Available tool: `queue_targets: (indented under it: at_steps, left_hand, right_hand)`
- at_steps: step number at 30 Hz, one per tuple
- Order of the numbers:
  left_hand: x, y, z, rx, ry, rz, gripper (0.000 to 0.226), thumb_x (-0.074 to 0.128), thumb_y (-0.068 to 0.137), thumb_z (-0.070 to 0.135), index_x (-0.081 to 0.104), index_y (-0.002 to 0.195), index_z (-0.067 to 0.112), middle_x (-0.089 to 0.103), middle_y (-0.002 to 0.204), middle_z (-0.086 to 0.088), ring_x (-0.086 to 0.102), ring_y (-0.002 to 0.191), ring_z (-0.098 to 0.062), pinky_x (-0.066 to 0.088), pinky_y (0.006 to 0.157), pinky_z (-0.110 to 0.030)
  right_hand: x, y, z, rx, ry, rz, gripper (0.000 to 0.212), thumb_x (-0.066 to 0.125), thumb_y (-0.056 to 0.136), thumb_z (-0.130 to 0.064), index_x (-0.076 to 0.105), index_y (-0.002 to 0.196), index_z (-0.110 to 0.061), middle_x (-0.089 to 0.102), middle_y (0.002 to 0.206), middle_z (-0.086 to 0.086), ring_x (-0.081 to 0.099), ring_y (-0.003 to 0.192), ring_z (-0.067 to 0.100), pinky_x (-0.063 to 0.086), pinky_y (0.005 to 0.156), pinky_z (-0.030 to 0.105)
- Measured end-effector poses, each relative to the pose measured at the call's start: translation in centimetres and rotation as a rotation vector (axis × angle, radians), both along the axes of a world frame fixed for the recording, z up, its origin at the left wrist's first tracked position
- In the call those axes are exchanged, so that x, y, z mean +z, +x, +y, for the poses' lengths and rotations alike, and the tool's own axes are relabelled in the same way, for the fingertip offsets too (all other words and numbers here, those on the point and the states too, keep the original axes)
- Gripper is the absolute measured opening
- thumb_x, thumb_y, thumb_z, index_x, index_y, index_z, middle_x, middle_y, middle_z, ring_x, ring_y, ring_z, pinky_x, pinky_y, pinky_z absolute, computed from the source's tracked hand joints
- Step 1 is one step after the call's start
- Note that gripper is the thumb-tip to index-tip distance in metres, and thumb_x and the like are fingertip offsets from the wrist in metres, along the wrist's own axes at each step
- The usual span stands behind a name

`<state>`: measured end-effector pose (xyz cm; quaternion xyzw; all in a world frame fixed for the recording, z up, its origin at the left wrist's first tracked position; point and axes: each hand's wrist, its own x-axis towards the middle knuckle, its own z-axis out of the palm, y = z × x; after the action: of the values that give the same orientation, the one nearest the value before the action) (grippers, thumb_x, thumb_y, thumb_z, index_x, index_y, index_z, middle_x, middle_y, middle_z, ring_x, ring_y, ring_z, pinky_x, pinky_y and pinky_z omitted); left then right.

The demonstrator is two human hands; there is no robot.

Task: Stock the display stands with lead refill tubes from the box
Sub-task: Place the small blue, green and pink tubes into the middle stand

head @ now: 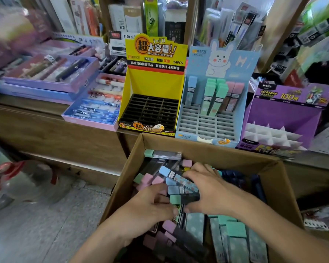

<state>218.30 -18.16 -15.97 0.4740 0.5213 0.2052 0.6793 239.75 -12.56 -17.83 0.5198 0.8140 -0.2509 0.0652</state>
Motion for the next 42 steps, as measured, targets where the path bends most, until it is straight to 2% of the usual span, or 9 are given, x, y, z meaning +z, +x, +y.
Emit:
queue_targets:
  at_steps: [8, 11, 14, 19, 23, 28, 33, 37, 42]
  left_hand:
    - [-0.8, 0.0, 0.1, 0.127, -0.03, -0.077, 0.043, 0.075, 0.071, 0.018, 0.076, 0.11, 0.036, 0.077, 0.105, 0.017, 0.07, 0.105, -0.001, 0.054, 0.082, -0.012]
    - [-1.4, -0.1, 0.2, 0.187, -0.068, -0.075, 0.079, 0.081, 0.054, 0.028, 0.061, 0.13, 0.019, 0.077, 0.107, 0.013, 0.069, 0.11, -0.005, 0.055, 0.088, -0.018]
    - [-1.3, -0.1, 0.3, 0.171, -0.075, -0.067, 0.063, 0.079, 0.056, 0.029, 0.067, 0.118, 0.026, 0.076, 0.11, 0.013, 0.069, 0.11, -0.005, 0.055, 0.089, -0.02]
    - [-0.9, 0.0, 0.1, 0.19, -0.123, -0.002, 0.047, 0.082, 0.065, 0.028, 0.067, 0.11, 0.031, 0.078, 0.104, 0.002, 0.072, 0.105, -0.012, 0.052, 0.103, -0.034]
    - [-0.7, 0.5, 0.1, 0.247, -0.291, -0.158, 0.046, 0.083, 0.063, 0.01, 0.07, 0.107, 0.016, 0.075, 0.107, -0.02, 0.072, 0.107, -0.029, 0.06, 0.087, -0.033]
    - [-0.4, 0.7, 0.5, 0.267, -0.379, -0.243, 0.034, 0.075, 0.077, 0.003, 0.07, 0.11, 0.009, 0.076, 0.111, -0.014, 0.071, 0.11, -0.027, 0.057, 0.091, -0.038]
    - [-0.1, 0.8, 0.6, 0.333, -0.333, -0.248, 0.053, 0.076, 0.069, 0.007, 0.063, 0.12, 0.012, 0.072, 0.121, -0.014, 0.07, 0.112, -0.024, 0.054, 0.1, -0.044]
    - [0.1, 1.0, 0.6, 0.359, -0.315, -0.261, 0.059, 0.072, 0.071, 0.005, 0.056, 0.126, 0.015, 0.077, 0.114, -0.005, 0.071, 0.11, -0.024, 0.053, 0.1, -0.042]
    - [0.2, 1.0, 0.7, 0.363, -0.317, -0.243, 0.046, 0.063, 0.091, -0.004, 0.054, 0.133, 0.012, 0.075, 0.118, -0.001, 0.071, 0.112, -0.022, 0.052, 0.103, -0.043]
  right_hand:
    - [-0.3, -0.5, 0.6, -0.024, 0.05, 0.061, 0.073, 0.075, 0.071, -0.065, 0.048, 0.129, -0.028, 0.039, 0.12, -0.01, 0.035, 0.113, 0.014, 0.043, 0.098, 0.039]
    - [-0.3, -0.5, 0.6, -0.058, 0.01, 0.089, 0.072, 0.075, 0.067, -0.065, 0.045, 0.122, -0.029, 0.037, 0.12, -0.012, 0.037, 0.116, 0.013, 0.045, 0.098, 0.04]
    - [-0.5, -0.8, 0.6, -0.045, 0.032, 0.075, 0.079, 0.075, 0.066, -0.064, 0.041, 0.125, -0.024, 0.035, 0.132, -0.011, 0.039, 0.12, 0.015, 0.045, 0.099, 0.037]
    - [-0.5, -0.9, 0.7, -0.064, 0.066, 0.073, 0.072, 0.078, 0.06, -0.06, 0.036, 0.11, -0.03, 0.045, 0.1, -0.012, 0.049, 0.094, 0.015, 0.043, 0.074, 0.035]
    - [-0.5, -1.1, 0.8, -0.121, -0.051, 0.111, 0.067, 0.082, 0.065, -0.053, 0.041, 0.113, -0.033, 0.055, 0.105, -0.011, 0.058, 0.095, 0.015, 0.055, 0.081, 0.041]
    - [-0.6, -1.4, 0.6, -0.14, -0.052, 0.122, 0.058, 0.081, 0.065, -0.049, 0.044, 0.108, -0.036, 0.057, 0.101, -0.015, 0.059, 0.091, 0.011, 0.056, 0.079, 0.04]
    - [-0.5, -1.5, 0.8, -0.196, -0.071, 0.229, 0.055, 0.081, 0.074, -0.038, 0.051, 0.119, -0.031, 0.052, 0.098, -0.016, 0.053, 0.08, -0.001, 0.039, 0.063, 0.018]
    - [-0.4, -1.8, 0.3, -0.151, -0.044, 0.21, 0.032, 0.075, 0.08, -0.036, 0.054, 0.102, -0.027, 0.056, 0.096, -0.011, 0.056, 0.083, 0.008, 0.043, 0.064, 0.028]
    - [-0.2, -2.2, 0.1, -0.163, 0.005, 0.194, 0.029, 0.07, 0.082, -0.031, 0.055, 0.106, -0.026, 0.055, 0.101, -0.008, 0.057, 0.092, 0.016, 0.049, 0.073, 0.035]
